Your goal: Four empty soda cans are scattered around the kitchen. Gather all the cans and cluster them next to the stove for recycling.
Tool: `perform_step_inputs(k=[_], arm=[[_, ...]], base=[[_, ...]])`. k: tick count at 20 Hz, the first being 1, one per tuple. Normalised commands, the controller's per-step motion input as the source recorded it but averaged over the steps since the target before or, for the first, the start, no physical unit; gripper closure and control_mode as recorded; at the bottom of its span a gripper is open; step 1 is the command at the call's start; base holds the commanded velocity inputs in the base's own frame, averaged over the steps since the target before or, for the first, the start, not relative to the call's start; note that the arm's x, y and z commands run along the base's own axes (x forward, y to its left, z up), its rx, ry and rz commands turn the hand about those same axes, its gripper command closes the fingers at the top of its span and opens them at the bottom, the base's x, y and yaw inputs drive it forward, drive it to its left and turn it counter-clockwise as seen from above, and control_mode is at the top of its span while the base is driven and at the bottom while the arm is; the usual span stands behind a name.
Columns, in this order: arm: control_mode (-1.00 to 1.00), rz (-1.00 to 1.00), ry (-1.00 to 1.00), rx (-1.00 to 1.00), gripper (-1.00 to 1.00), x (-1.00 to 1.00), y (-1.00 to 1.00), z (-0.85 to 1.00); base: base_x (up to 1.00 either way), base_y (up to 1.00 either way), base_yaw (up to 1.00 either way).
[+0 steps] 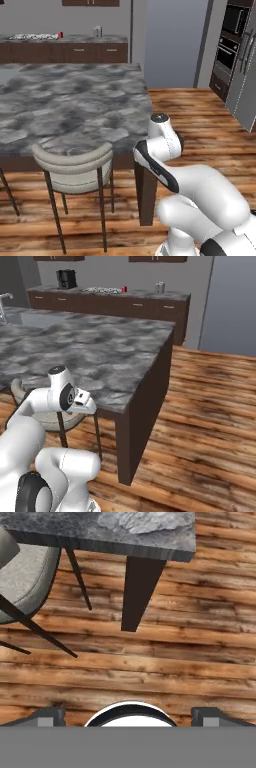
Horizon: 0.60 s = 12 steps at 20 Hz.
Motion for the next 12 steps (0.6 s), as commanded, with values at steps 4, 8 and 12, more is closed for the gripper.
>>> perform_step_inputs(k=[4,8,12], arm=[[1.00,0.00,0.00,0.00,-1.00,0.00,0.00,0.00],[1.00,0.00,0.00,0.00,-1.00,0.00,0.00,0.00],[1.00,0.00,0.00,0.00,-1.00,0.00,0.00,0.00]], base=[[-0.36,0.79,-0.16],[-0.36,0.89,-0.12],[-0.14,1.00,-0.08]])
